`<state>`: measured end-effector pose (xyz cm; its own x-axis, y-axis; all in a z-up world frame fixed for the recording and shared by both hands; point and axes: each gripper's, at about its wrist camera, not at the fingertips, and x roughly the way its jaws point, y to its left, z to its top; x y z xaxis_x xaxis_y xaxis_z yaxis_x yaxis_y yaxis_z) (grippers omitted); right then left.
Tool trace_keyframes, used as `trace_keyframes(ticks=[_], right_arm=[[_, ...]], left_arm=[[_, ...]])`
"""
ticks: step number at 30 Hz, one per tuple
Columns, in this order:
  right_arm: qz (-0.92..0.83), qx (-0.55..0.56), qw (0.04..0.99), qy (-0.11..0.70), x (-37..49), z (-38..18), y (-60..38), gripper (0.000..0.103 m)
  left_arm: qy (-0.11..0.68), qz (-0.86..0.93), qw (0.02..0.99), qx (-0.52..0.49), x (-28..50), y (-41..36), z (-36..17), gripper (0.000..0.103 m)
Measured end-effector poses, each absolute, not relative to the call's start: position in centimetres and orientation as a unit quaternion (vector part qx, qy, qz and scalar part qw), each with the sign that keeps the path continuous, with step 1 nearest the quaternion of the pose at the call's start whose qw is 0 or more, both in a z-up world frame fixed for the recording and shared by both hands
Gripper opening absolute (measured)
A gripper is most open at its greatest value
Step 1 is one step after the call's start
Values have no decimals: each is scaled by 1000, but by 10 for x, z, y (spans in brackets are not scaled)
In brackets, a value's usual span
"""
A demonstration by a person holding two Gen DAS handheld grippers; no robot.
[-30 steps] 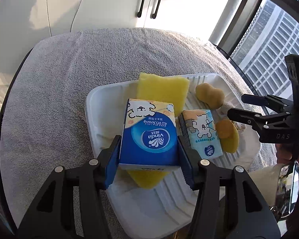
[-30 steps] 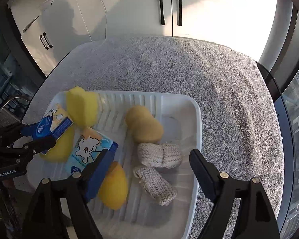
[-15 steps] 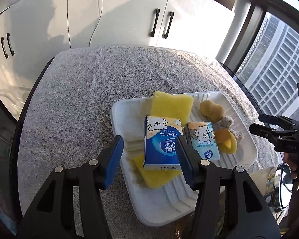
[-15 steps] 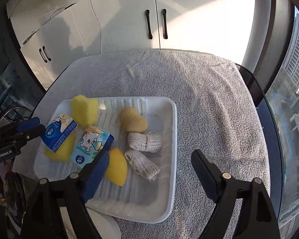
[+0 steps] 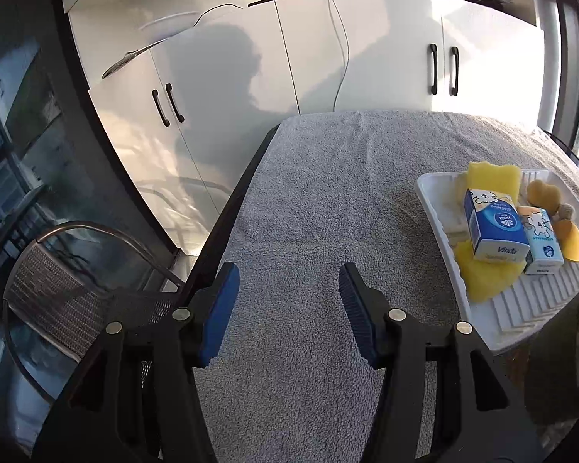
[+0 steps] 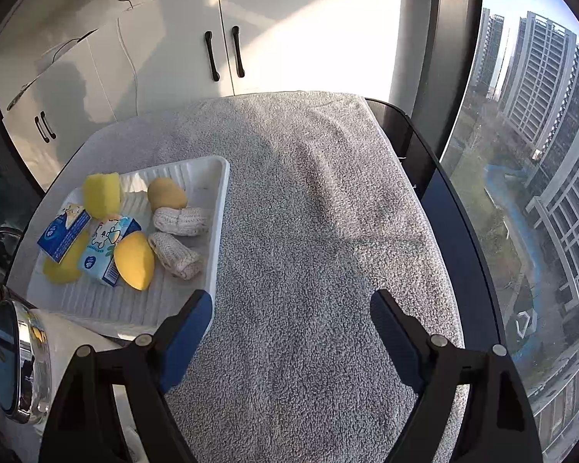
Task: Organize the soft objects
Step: 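Move both tools back toward the white scrunchie and mint-green cloth, then grasp the white scrunchie with the left tool while the right tool grasps the mint-green cloth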
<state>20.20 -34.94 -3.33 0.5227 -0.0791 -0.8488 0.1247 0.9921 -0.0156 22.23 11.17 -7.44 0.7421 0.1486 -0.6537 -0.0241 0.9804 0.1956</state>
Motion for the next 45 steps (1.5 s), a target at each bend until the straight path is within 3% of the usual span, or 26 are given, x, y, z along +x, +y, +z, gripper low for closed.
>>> trace_keyframes(ticks=[9,16,23,35,45], right_arm=[[-98,-10,868,486,104,-41,-364,86],[-78,-22,864,497,30,-49,-339,86],[-42,-42,860,507,-19,-57,-301,86],[83,-22,874,479,-15,-52,-202,87],[73,11,875,479,15,-55,-200,87]], left_arm=[[392,16,918,50,119,150,-98,52],[432,-25,897,91,49,128,-127,52],[428,-108,896,52,10,101,-119,52],[418,-242,876,-2,21,21,-123,52],[433,-240,869,-14,60,-13,-125,52]])
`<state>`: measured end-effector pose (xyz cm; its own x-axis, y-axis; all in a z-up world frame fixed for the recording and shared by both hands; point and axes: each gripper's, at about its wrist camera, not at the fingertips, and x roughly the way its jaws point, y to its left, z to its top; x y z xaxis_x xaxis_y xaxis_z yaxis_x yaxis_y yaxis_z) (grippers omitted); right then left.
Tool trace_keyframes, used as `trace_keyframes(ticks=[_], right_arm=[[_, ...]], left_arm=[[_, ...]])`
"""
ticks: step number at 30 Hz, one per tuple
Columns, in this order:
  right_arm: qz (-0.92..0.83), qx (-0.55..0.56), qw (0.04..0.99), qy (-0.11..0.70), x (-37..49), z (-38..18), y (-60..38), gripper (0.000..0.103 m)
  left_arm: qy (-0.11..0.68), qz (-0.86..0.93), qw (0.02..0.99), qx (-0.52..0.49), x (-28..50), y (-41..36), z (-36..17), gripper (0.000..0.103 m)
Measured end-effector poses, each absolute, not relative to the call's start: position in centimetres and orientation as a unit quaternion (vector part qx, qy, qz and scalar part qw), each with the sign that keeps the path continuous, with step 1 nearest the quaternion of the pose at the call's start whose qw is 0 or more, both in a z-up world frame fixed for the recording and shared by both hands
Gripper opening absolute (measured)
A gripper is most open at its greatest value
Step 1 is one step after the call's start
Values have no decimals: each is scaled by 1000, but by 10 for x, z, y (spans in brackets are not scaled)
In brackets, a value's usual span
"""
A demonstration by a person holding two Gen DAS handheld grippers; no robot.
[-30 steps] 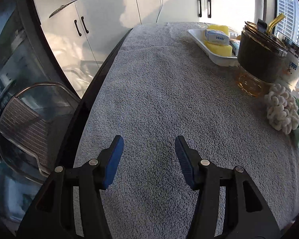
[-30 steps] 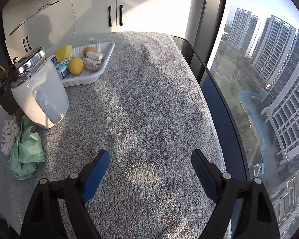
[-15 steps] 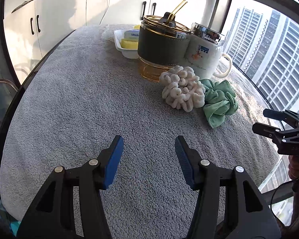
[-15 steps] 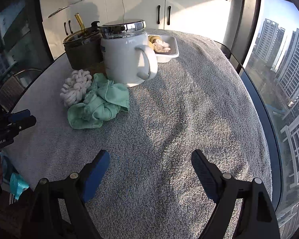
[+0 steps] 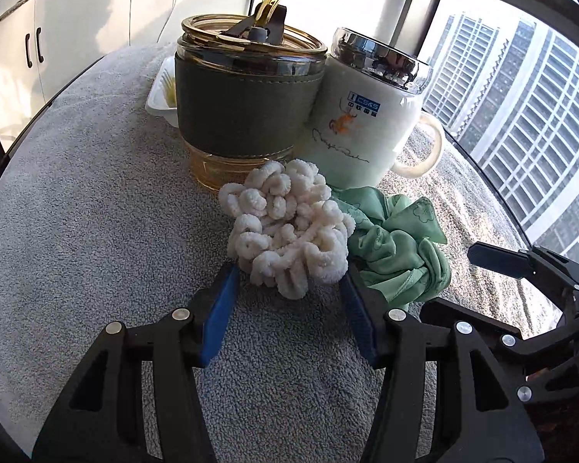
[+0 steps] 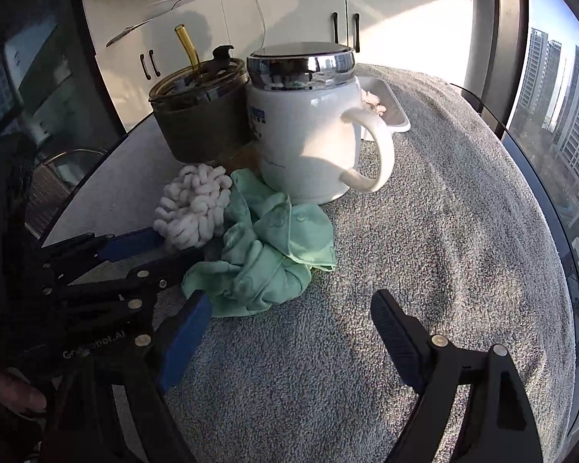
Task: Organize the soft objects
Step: 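Grasp the white scrunchie with the left tool while the right tool grasps the mint-green cloth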
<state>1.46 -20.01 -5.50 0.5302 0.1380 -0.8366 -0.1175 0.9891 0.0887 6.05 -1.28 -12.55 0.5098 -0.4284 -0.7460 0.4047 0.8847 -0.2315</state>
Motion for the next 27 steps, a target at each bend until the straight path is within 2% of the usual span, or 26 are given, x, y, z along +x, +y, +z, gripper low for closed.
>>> trace_keyframes(ticks=[10,12,13,16,19,27], right_arm=[[66,22,872,484,17,-56,-207,87],[69,21,873,483,19,-56,-207,87],[70,19,873,482,19,-56,-206,87],[74,16,873,482,20,-57,-201,87],[77,13,873,481,22,-57,-197,87],[78,31,873,480,30,-60,-193,87]], left_arm=[[414,-224,878,-79,82,-8,-124,52],[395,-223,886,-93,81,1,-121,46],[390,-221,889,-95,80,3,-120,33],[390,-217,890,-96,79,9,-119,24],[383,-220,892,-99,77,14,-119,21],[379,-195,900,-93,50,33,-105,21]])
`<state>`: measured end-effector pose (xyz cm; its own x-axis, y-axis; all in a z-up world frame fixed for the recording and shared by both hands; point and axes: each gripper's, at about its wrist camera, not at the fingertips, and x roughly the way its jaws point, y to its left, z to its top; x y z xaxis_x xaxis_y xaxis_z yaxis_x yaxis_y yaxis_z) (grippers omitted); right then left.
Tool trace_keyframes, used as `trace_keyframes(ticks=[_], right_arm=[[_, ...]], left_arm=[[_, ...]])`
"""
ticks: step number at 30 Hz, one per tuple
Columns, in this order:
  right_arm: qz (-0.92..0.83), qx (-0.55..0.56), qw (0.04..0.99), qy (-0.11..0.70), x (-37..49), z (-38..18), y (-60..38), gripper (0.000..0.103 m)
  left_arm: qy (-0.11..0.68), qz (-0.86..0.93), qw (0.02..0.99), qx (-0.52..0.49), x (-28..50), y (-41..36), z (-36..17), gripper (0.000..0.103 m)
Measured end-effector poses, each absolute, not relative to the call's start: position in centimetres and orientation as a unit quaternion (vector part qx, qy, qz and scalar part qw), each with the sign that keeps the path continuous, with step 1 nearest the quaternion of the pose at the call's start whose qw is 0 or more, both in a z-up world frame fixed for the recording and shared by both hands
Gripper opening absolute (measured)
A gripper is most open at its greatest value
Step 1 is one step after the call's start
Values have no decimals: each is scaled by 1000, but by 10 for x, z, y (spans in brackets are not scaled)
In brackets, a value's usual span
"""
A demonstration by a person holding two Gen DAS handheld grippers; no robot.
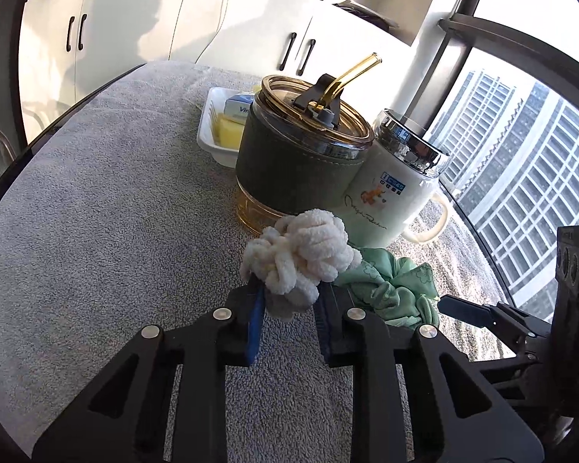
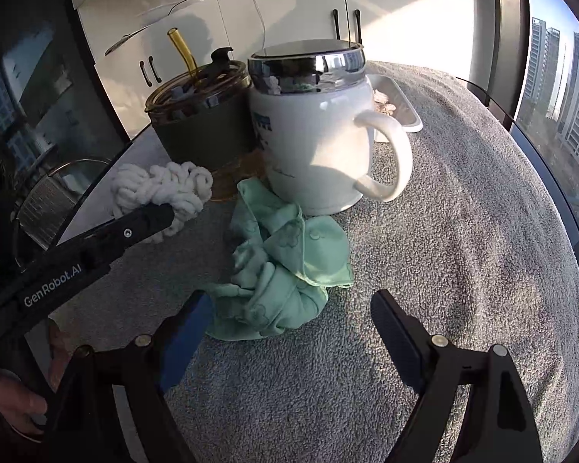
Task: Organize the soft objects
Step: 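Grasp the white scrunchie with the left tool while the right tool grasps the mint-green cloth, then carry the scrunchie and green cloth over the white tray with both tools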
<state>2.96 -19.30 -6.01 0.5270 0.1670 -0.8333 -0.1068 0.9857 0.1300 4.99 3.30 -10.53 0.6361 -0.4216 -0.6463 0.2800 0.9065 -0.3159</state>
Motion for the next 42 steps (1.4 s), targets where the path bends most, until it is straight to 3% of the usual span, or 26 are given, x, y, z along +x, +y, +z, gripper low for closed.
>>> trace_keyframes(ticks=[6,9,11,15,30,42], right_arm=[[59,43,866,496,46,-74,-186,85],[62,59,864,496,49,-78,-186,73],[72,55,863,497,48,-77,-181,57],[80,51,858,505,42,-74,-178,46],[-5,57,865,499,-5,-43,-257,46],[-89,57,872,478,36,-46,-330,46]], left_arm=[[387,-165,902,-97,40,56,-106,21],[389,-156,902,-99,36,60,-107,21],[390,-152,903,-98,36,62,-108,21],[390,-150,904,-94,33,62,-107,21],[385,-103,916,-47,41,88,-103,21],[376,-56,923,-52,105,126,-115,21]])
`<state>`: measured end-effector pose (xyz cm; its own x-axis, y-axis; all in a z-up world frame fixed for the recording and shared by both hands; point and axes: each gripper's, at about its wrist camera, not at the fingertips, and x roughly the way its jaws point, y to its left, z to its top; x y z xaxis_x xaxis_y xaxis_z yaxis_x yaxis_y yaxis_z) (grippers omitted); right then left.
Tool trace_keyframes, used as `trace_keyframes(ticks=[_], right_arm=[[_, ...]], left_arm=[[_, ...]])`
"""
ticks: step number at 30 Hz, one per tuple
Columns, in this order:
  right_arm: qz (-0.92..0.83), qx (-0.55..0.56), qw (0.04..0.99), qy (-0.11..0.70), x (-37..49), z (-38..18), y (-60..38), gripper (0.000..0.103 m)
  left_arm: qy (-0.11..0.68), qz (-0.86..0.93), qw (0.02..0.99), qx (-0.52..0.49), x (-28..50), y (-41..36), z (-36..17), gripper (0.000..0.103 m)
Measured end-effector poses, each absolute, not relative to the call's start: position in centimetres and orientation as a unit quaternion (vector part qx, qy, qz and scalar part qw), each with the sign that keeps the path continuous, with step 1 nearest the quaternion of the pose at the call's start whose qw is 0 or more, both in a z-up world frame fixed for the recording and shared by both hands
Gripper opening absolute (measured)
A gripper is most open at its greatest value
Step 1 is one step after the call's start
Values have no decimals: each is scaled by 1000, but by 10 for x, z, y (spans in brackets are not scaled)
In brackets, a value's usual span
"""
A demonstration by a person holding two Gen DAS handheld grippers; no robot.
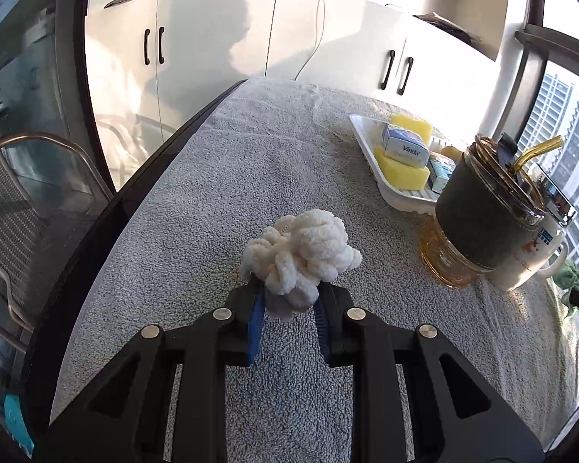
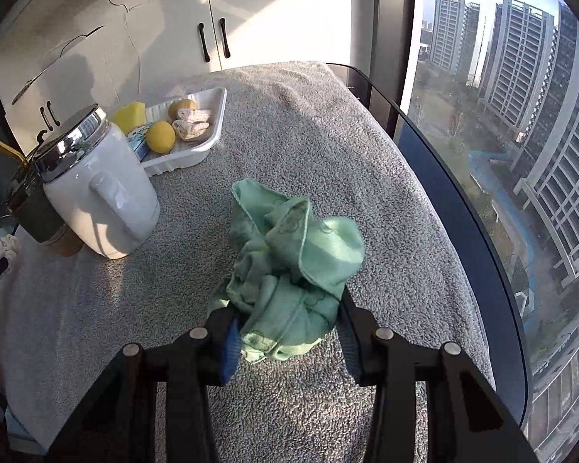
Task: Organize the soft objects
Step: 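Carry the scrunchie and green cloth over the white tray with both tools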
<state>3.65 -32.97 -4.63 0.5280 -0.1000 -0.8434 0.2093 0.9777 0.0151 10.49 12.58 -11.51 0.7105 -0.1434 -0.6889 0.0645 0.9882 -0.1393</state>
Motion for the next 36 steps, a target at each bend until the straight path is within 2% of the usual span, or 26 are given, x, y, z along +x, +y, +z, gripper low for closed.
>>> trace_keyframes(ticks=[10,18,32,36], right_arm=[[-104,33,894,434,107,-34,-356,46],[-68,40,895,439,185,-40,-352,46],[31,16,894,447,273,-36,-282,47],[57,0,885,463,287,-42,-262,47]], left_arm=[[363,-38,931,-24,186,134,-108,21],[343,-63,937,-6,244,106,-99,21],[348,-161,922,42,303,23,-79,21],[380,-172,908,32,319,14,-86,21]])
